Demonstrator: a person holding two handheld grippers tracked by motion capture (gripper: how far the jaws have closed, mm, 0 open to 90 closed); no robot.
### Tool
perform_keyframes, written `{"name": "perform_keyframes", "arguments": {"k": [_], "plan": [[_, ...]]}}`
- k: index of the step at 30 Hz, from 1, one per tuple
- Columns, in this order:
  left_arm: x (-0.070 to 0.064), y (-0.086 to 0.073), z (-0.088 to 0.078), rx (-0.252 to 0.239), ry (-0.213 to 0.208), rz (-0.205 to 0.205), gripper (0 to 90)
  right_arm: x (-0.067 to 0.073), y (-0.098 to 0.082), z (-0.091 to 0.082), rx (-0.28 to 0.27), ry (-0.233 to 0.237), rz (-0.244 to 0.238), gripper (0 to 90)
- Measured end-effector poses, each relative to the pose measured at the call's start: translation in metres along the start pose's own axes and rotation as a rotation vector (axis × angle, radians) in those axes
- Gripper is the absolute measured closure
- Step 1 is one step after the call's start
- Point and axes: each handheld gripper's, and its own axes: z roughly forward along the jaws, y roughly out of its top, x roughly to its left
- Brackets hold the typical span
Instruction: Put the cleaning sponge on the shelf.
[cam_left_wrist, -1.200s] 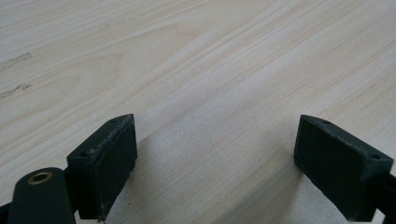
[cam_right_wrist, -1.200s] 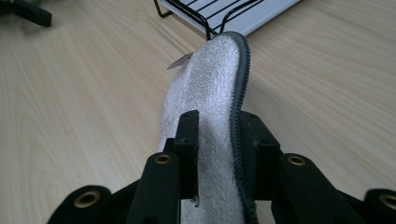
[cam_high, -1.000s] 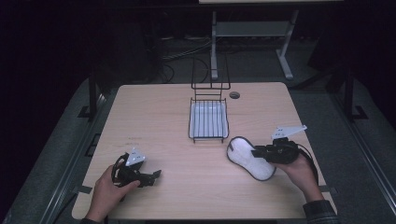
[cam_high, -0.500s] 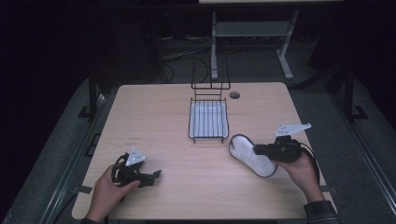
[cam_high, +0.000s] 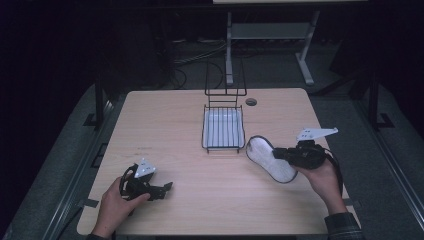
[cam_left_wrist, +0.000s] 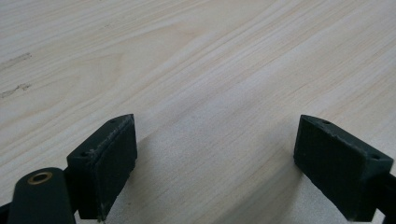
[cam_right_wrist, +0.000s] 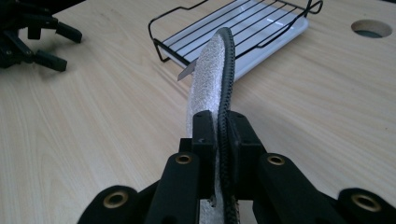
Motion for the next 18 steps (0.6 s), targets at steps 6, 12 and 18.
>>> {"name": "perform_keyframes", "arguments": {"k": [6, 12, 18], "plan": [[0.0, 0.0, 0.0, 0.0, 0.0, 0.0, 12.6, -0.001, 0.008, 0.0, -0.026, -0.005, -0.002, 82.9], [0.0, 0.0, 0.0, 0.0, 0.001, 0.002, 12.6, -0.001, 0.018, -0.001, -0.052, -0.01, -0.005, 82.9], [0.0, 0.0, 0.0, 0.0, 0.001, 0.002, 12.6, -0.005, 0.027, 0.0, -0.076, -0.014, -0.001, 82.9]]}}
